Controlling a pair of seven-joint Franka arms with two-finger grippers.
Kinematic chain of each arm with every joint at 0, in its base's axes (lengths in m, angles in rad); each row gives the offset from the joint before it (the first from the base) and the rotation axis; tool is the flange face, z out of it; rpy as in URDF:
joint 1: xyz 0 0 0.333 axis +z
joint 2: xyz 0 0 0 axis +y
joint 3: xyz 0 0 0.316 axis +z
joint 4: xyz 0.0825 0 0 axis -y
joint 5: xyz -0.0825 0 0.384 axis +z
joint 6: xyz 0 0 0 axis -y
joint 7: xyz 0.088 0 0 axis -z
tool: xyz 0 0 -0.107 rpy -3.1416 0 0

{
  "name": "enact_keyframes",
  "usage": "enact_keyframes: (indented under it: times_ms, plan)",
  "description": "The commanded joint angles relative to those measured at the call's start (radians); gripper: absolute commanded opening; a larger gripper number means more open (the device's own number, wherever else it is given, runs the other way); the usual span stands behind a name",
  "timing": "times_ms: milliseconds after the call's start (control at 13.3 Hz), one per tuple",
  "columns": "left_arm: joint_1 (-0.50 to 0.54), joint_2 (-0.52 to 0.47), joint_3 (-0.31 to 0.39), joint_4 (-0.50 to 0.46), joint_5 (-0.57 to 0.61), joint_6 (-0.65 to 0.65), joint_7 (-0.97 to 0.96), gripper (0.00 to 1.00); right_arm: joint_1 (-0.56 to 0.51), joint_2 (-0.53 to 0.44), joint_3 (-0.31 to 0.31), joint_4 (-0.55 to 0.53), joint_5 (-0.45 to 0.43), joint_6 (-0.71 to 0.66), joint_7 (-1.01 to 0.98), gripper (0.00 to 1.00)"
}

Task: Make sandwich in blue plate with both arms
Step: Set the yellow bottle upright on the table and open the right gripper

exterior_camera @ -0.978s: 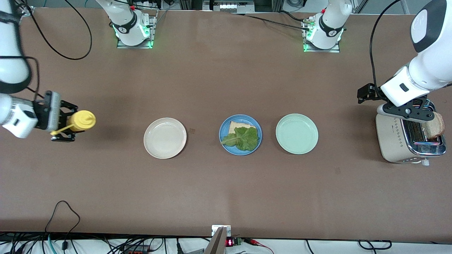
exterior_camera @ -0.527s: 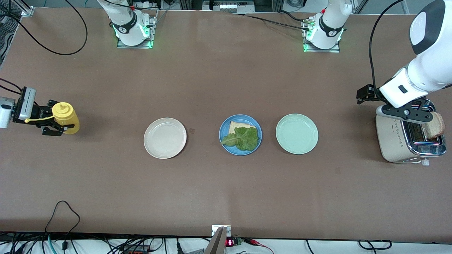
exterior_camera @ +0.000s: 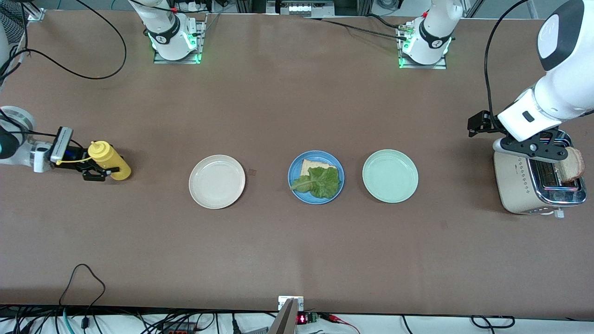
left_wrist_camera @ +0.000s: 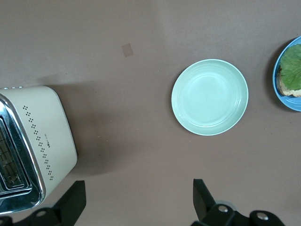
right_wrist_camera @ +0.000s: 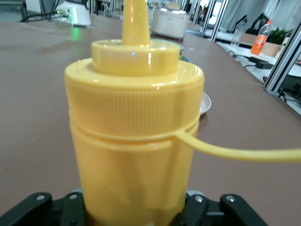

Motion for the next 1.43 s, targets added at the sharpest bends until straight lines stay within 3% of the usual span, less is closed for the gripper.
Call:
enact_keyframes:
  times_ms: [0,75,226,301,978,1204,1355]
  plan:
    - [0.001,0.013,-0.004,0.030,0.000,-0.012,-0.004,1.00,-0.065,0.080,0.049,0.054,0.028,-0.047,-0.009,0.00]
    - [0.001,0.013,-0.004,0.030,0.000,-0.012,-0.004,1.00,-0.070,0.083,0.049,0.054,0.028,-0.041,-0.005,0.06]
    - [0.002,0.013,-0.004,0.030,0.000,-0.012,-0.004,1.00,-0.075,0.097,0.048,0.055,0.031,-0.034,0.011,0.48]
    - [0.002,0.013,-0.004,0.030,0.000,-0.013,-0.004,1.00,-0.079,0.111,0.049,0.055,0.033,-0.036,0.010,0.99]
    - [0.004,0.013,-0.003,0.030,0.000,-0.013,-0.004,1.00,-0.118,0.118,0.041,0.210,0.013,-0.030,0.068,1.00]
    - [0.004,0.013,-0.003,0.030,0.000,-0.013,-0.004,1.00,-0.139,0.086,0.044,0.322,-0.074,-0.037,0.196,1.00]
    - [0.004,0.013,-0.003,0.030,0.000,-0.013,-0.004,1.00,-0.153,0.016,0.051,0.354,-0.113,-0.044,0.310,1.00]
